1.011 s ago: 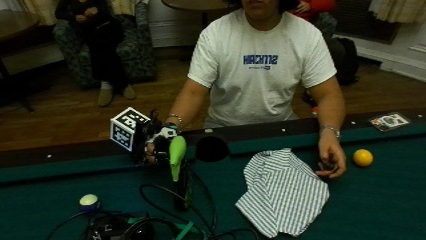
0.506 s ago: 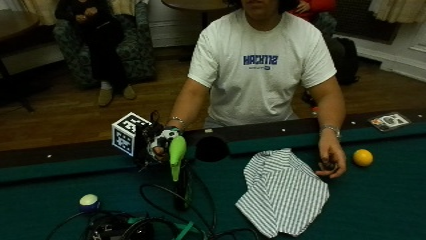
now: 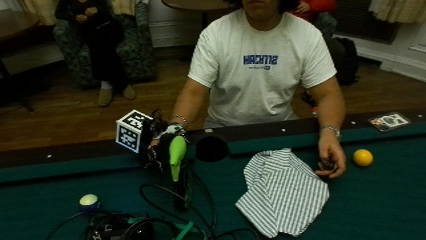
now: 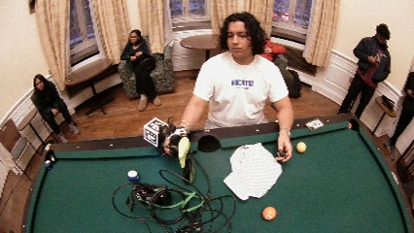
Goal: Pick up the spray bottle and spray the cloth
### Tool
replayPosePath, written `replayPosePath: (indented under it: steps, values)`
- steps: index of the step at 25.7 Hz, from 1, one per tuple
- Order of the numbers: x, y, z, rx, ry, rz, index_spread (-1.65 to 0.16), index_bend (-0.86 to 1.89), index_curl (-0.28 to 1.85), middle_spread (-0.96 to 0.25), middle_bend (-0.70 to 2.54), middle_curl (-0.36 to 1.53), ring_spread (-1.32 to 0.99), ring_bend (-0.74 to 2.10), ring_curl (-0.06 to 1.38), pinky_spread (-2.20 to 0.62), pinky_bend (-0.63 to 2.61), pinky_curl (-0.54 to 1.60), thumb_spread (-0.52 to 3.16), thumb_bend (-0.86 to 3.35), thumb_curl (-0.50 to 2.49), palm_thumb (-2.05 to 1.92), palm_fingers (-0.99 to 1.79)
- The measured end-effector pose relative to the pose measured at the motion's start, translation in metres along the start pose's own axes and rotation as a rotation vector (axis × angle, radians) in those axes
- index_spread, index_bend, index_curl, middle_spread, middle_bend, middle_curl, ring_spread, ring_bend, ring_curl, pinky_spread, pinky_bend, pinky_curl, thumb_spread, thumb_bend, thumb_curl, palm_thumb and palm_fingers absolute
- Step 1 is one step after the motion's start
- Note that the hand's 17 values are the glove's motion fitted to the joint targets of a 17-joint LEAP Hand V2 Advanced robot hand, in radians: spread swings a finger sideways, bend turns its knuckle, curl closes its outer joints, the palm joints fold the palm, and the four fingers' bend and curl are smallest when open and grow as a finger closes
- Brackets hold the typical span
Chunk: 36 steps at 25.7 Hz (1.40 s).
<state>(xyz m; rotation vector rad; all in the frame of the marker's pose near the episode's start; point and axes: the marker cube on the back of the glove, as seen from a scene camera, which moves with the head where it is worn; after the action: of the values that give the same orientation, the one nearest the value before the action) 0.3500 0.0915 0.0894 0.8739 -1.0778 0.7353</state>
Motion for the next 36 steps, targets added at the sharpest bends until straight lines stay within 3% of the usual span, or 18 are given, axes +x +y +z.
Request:
replayPosePath:
  steps: [5,12,21,31,36]
  values:
    - [0.003,-0.005,0.014,-0.043,0.042,0.031,-0.36,0.17,0.46,-0.18,0.46,0.54,-0.18,0.70,0.55,-0.05,0.59,0.55,0.71,-0.07,0.59,0.89,0.34]
    - [0.010,-0.025,0.033,-0.081,0.027,0.037,-0.37,0.13,0.36,-0.17,0.34,0.46,-0.17,0.56,0.43,0.02,0.51,0.43,0.80,-0.09,0.50,0.70,0.33]
    - [0.019,-0.052,0.049,-0.079,0.028,0.012,-0.36,0.10,0.30,-0.15,0.27,0.42,-0.16,0.58,0.39,0.04,0.46,0.39,0.82,-0.07,0.42,0.50,0.40]
    - [0.017,-0.073,0.058,-0.135,-0.055,0.052,-0.28,0.17,0.29,-0.09,0.31,0.41,-0.15,0.71,0.39,0.02,0.33,0.33,0.80,-0.06,0.38,0.38,0.92]
    - [-0.023,-0.074,0.049,-0.104,-0.157,-0.020,-0.28,0.20,0.33,-0.15,0.54,0.49,-0.17,0.72,0.42,-0.15,0.38,0.36,0.88,0.10,0.44,0.66,1.45]
